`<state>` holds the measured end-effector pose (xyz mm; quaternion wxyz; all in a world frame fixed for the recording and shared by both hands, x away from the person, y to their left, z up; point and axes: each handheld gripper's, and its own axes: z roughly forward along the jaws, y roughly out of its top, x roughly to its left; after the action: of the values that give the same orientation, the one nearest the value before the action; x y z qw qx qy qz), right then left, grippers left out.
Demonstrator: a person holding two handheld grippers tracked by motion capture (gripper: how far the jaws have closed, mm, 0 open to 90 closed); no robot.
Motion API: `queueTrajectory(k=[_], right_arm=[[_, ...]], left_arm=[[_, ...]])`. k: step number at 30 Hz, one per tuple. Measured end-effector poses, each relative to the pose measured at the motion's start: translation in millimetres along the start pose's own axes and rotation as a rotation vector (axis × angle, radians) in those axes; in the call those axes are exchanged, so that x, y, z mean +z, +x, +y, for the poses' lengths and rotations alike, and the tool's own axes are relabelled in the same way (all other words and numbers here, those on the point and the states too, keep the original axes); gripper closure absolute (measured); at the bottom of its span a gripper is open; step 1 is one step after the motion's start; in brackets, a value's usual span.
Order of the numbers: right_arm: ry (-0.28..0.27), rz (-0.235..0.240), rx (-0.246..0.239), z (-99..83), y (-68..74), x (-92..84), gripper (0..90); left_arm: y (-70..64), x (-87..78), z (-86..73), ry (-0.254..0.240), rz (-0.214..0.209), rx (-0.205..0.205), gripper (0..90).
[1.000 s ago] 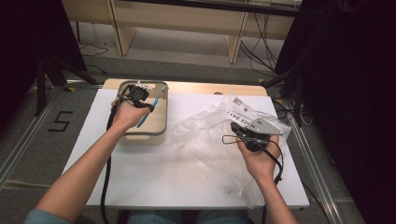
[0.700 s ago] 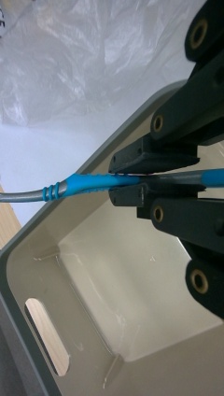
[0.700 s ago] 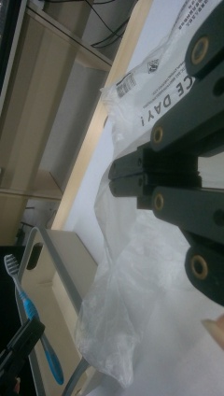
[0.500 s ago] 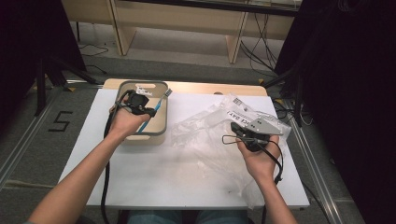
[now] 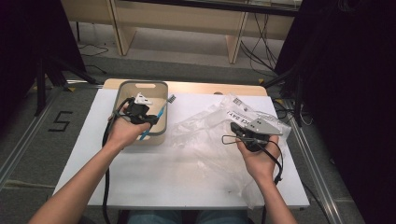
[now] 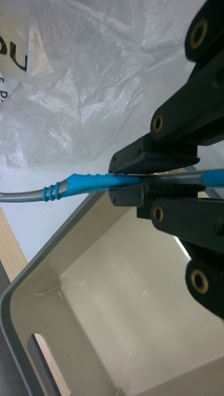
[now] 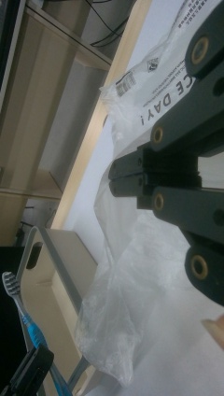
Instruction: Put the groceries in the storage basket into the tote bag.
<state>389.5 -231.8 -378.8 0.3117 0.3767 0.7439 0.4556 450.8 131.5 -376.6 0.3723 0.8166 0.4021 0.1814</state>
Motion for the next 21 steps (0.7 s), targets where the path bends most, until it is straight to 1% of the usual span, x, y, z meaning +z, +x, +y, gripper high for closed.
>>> queueTrajectory(k=[4,11,17,20,21], right_arm=[[0.000,0.003,-0.001,-0.1,0.4,0.4,90.0],[0.001,0.002,0.000,0.0,0.3,0.2,90.0],[0.001,0.003,-0.001,-0.1,0.4,0.5,90.0],[0.002,0.003,0.000,0.0,0.3,0.2,90.0],[0.001,0.003,0.000,0.0,0.2,0.1,90.0]], left_arm=[[-3.5,-2.8,-2.3,0.001,-0.017,0.006,82.5],[-11.5,-7.0,-6.2,-0.010,-0.033,0.018,82.5],[-19.1,-13.1,-8.7,-0.013,-0.056,0.039,82.5],[-22.1,-15.0,-10.0,-0.022,-0.065,0.038,82.5],[-22.3,-15.7,-10.2,-0.021,-0.066,0.047,82.5]])
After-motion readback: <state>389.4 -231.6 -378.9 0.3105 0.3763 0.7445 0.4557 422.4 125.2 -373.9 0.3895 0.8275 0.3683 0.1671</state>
